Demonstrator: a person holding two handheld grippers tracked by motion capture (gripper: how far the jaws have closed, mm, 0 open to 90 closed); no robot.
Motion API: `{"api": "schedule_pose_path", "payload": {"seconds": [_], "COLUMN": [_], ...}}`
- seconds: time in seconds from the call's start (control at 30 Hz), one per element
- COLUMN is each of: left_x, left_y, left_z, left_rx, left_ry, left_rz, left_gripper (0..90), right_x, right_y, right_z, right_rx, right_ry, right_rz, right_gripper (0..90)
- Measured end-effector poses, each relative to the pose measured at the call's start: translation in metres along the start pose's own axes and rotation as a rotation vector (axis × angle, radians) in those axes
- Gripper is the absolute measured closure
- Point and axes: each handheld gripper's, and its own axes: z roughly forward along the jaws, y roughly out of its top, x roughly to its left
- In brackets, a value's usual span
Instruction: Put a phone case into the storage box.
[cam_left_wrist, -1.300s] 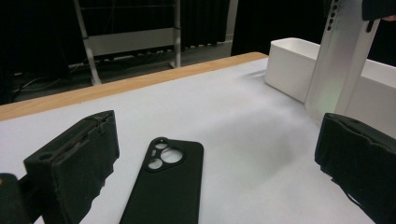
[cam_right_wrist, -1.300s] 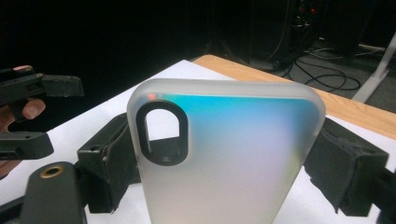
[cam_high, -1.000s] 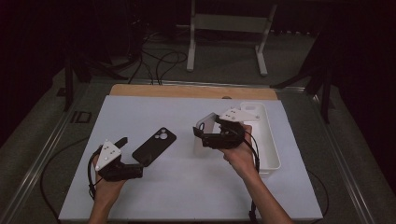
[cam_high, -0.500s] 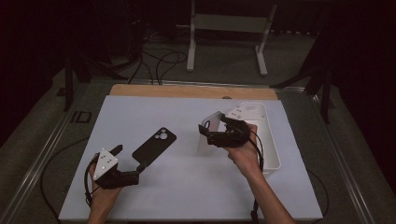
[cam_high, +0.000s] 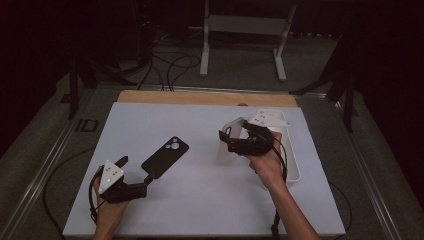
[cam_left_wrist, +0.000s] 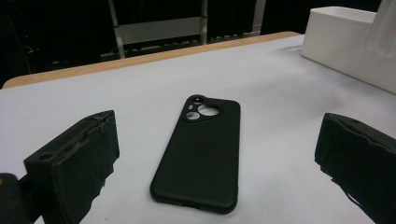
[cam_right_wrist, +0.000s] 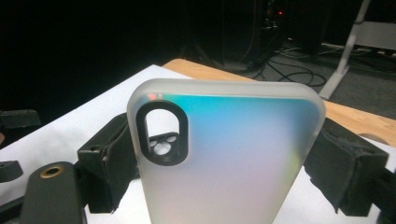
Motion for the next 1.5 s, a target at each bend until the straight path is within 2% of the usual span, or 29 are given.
{"api": "schedule_pose_path", "payload": {"seconds": [0.8,1.5], "left_x": [-0.002,-0.003], "left_y": [0.000,0.001], "left_z": [0.001,0.000], "left_rx": [0.004,-0.001], "left_ry": [-0.004,-0.001], "left_rz": [0.006,0.007], "left_gripper": [0.5,0.5], "right_x": [-0.027,-0.062], "right_y": [0.012,0.027], "right_z": [-0.009,-0.030], "right_rx": [0.004,-0.017], "right_ry": [-0.083,-0.191], "right_rz": [0.007,0.014], "right_gripper": [16.7,16.7]}}
